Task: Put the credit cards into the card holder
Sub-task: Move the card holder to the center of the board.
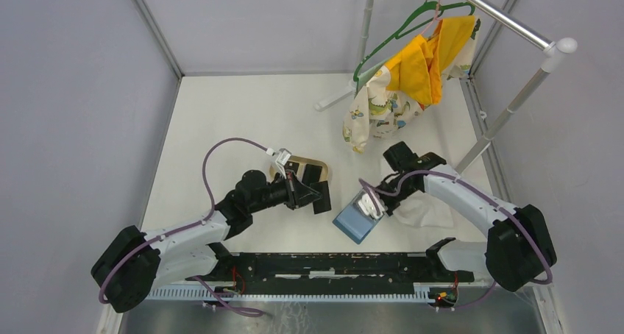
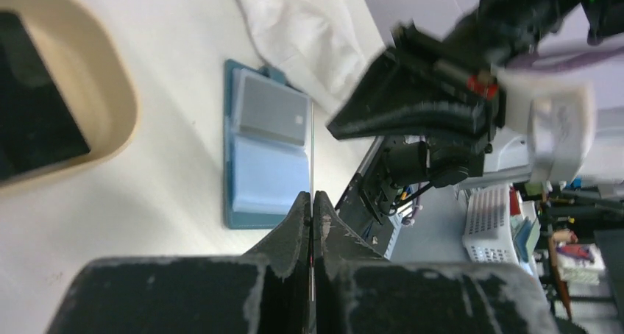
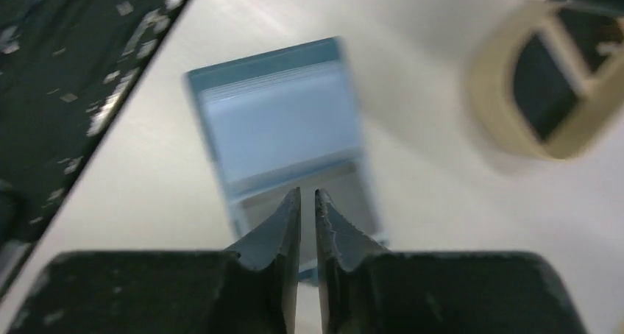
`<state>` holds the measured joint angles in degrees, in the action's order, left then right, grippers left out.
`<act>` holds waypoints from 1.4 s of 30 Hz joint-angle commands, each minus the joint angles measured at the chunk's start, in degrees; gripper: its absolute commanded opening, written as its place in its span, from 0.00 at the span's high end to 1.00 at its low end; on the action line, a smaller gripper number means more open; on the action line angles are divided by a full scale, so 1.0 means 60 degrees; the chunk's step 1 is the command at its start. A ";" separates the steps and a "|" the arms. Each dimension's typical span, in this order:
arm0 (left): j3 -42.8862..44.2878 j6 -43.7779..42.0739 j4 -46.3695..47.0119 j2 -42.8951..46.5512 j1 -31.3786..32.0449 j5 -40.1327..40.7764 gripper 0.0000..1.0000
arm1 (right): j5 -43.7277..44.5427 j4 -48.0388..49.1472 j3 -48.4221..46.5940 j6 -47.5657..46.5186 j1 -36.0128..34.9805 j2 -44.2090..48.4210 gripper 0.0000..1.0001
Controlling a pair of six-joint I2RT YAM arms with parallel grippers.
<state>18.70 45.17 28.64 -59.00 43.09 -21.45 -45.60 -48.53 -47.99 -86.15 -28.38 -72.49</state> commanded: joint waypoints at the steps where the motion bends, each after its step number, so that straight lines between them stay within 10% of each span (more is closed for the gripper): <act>1: -0.0418 0.1360 0.0234 0.0234 0.0008 0.0836 0.98 | 0.1026 -0.2934 0.0971 -0.4866 -0.0107 0.0121 0.97; 23: -0.1461 0.3333 0.0918 0.1034 0.0021 0.2244 0.98 | 0.3137 0.4252 0.2558 0.1059 -0.3281 -0.0703 1.00; 33: -0.1135 0.3511 0.2060 -0.0217 0.0757 0.2411 0.98 | 0.1300 0.0484 0.1208 -0.0732 -0.2187 -0.0407 0.96; 42: -0.0790 0.2759 0.1710 -0.0832 0.1317 0.2382 0.98 | 0.1161 0.2817 0.0042 0.2444 -0.0713 -0.0868 0.88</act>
<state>10.37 64.12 40.32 -66.39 50.63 -7.66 -36.07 -40.25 -41.89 -83.48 -32.47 -75.24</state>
